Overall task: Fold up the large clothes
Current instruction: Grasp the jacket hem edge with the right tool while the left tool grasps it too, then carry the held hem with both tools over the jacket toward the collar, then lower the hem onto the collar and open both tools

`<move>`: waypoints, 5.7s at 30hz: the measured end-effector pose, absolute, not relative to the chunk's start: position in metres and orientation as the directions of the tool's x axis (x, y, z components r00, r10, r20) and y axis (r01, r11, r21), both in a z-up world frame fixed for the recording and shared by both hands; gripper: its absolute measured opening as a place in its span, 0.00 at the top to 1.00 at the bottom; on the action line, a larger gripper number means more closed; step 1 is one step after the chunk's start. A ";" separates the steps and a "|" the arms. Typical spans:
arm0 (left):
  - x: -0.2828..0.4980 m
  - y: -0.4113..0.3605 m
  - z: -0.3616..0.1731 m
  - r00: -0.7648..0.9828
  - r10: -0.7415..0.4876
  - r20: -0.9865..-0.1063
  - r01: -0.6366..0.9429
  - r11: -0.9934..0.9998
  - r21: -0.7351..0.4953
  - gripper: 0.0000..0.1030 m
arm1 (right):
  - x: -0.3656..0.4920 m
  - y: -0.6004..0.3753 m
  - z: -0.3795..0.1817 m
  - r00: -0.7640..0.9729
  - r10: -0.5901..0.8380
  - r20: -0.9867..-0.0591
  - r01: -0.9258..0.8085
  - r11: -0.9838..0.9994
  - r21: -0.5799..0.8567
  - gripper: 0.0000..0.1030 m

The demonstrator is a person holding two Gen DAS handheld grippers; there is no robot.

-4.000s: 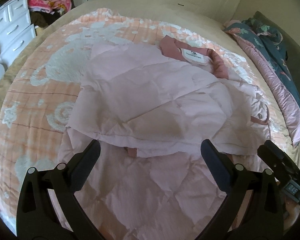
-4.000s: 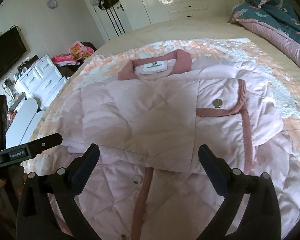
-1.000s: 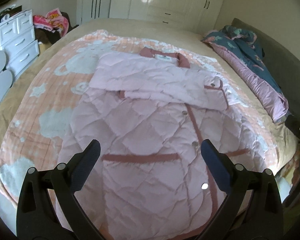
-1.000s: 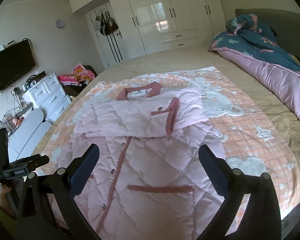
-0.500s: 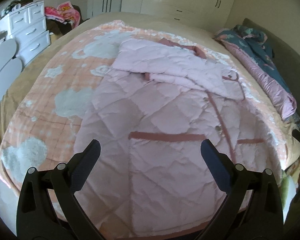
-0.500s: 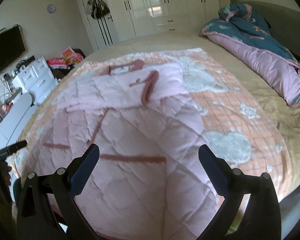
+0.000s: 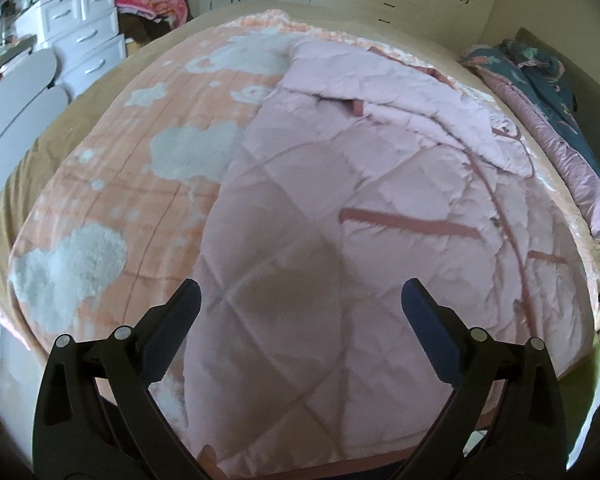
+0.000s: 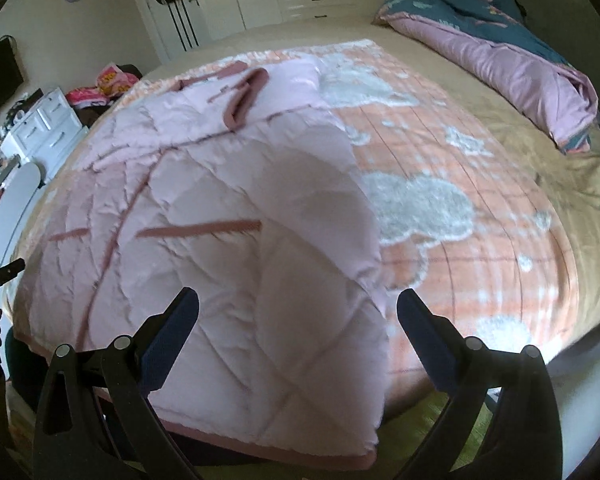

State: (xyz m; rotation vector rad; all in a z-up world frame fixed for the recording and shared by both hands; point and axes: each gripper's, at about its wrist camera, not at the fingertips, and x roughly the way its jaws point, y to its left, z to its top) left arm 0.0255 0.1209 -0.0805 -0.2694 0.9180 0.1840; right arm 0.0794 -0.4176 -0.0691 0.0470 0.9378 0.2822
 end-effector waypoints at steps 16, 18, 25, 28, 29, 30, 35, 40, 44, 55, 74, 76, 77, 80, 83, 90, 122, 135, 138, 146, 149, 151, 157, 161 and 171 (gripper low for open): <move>-0.010 0.150 -0.118 0.532 -0.019 -0.847 -0.311 0.925 -0.216 0.09 | 0.069 -0.425 -0.116 0.388 0.260 -0.885 -0.249 0.953 0.171 0.04; -0.013 0.149 -0.119 0.532 -0.034 -0.846 -0.302 0.926 -0.228 0.09 | 0.069 -0.427 -0.120 0.360 0.270 -0.893 -0.255 0.949 0.184 0.04; -0.025 0.129 -0.121 0.525 -0.093 -0.846 -0.224 0.944 -0.243 0.09 | 0.066 -0.428 -0.128 0.289 0.292 -0.912 -0.279 0.937 0.211 0.04; -0.029 0.121 -0.122 0.528 -0.099 -0.843 -0.201 0.950 -0.237 0.09 | 0.062 -0.429 -0.130 0.280 0.308 -0.909 -0.279 0.932 0.229 0.04; -0.029 0.121 -0.123 0.528 -0.104 -0.843 -0.197 0.951 -0.240 0.09 | 0.061 -0.429 -0.130 0.278 0.313 -0.908 -0.283 0.930 0.234 0.04; -0.029 0.122 -0.125 0.525 -0.107 -0.844 -0.196 0.950 -0.242 0.09 | 0.061 -0.429 -0.132 0.270 0.322 -0.907 -0.291 0.926 0.242 0.04; -0.025 0.124 -0.130 0.509 -0.102 -0.855 -0.203 0.951 -0.235 0.09 | 0.051 -0.427 -0.129 0.243 0.387 -0.889 -0.326 0.896 0.301 0.24; -0.022 0.125 -0.134 0.504 -0.103 -0.857 -0.211 0.948 -0.238 0.09 | 0.042 -0.435 -0.107 0.309 0.489 -0.816 -0.306 0.863 0.402 0.70; -0.020 0.125 -0.132 0.501 -0.095 -0.860 -0.229 0.944 -0.237 0.09 | 0.040 -0.438 -0.074 0.388 0.595 -0.704 -0.340 0.802 0.491 0.74; -0.026 0.109 -0.110 0.555 -0.085 -0.827 -0.156 0.966 -0.204 0.76 | 0.063 -0.417 -0.077 0.340 0.583 -0.738 -0.367 0.805 0.467 0.63; 0.003 0.113 -0.024 0.729 -0.141 -0.670 -0.081 0.954 -0.288 0.93 | 0.056 -0.420 0.003 0.536 0.710 -0.457 -0.501 0.703 0.504 0.79; 0.012 0.112 -0.006 0.750 -0.141 -0.646 -0.063 0.958 -0.281 0.93 | 0.065 -0.417 0.016 0.547 0.708 -0.447 -0.515 0.705 0.487 0.79; 0.016 0.111 0.001 0.755 -0.135 -0.642 -0.053 0.963 -0.265 0.93 | 0.069 -0.416 0.023 0.554 0.706 -0.442 -0.520 0.708 0.478 0.80; 0.027 0.111 0.015 0.762 -0.131 -0.635 -0.038 0.969 -0.246 0.93 | 0.081 -0.412 0.037 0.565 0.703 -0.431 -0.530 0.710 0.463 0.80; 0.039 0.110 0.029 0.776 -0.124 -0.618 -0.031 0.972 -0.234 0.93 | 0.090 -0.414 0.048 0.579 0.704 -0.411 -0.539 0.709 0.455 0.80; 0.068 0.119 0.052 0.800 -0.117 -0.589 -0.039 0.969 -0.246 0.93 | 0.129 -0.421 0.067 0.623 0.687 -0.373 -0.489 0.715 0.499 0.80; 0.249 0.170 0.096 0.808 0.056 -0.586 -0.221 0.952 -0.213 0.92 | 0.325 -0.402 0.104 0.669 0.619 -0.410 -0.335 0.744 0.578 0.80; 0.320 0.186 0.057 0.749 0.058 -0.660 -0.252 0.946 -0.203 0.90 | 0.420 -0.384 0.063 0.609 0.608 -0.509 -0.225 0.748 0.624 0.78; 0.333 0.194 0.043 0.733 0.048 -0.679 -0.272 0.935 -0.228 0.90 | 0.435 -0.386 0.049 0.592 0.639 -0.491 -0.196 0.705 0.682 0.73; 0.354 0.198 0.019 0.711 0.026 -0.702 -0.289 0.922 -0.259 0.89 | 0.448 -0.401 0.020 0.602 0.721 -0.343 -0.184 0.543 0.819 0.28; 0.359 0.200 0.015 0.710 -0.004 -0.704 -0.287 0.912 -0.294 0.85 | 0.445 -0.404 0.015 0.606 0.720 -0.340 -0.196 0.549 0.813 0.24; 0.362 0.199 0.014 0.709 -0.023 -0.705 -0.281 0.908 -0.312 0.79 | 0.443 -0.401 0.009 0.596 0.705 -0.385 -0.190 0.589 0.786 0.24; 0.353 0.201 0.031 0.775 -0.123 -0.620 -0.212 0.873 -0.439 0.16 | 0.434 -0.384 -0.010 0.586 0.572 -0.574 -0.193 0.787 0.586 0.24; 0.336 0.206 0.047 0.808 -0.040 -0.588 -0.227 0.900 -0.373 0.14 | 0.427 -0.371 -0.024 0.587 0.461 -0.666 -0.229 0.883 0.410 0.24; 0.310 0.237 -0.050 0.668 -0.022 -0.744 -0.311 0.900 -0.306 0.11 | 0.426 -0.362 -0.047 0.600 0.356 -0.716 -0.261 0.934 0.246 0.24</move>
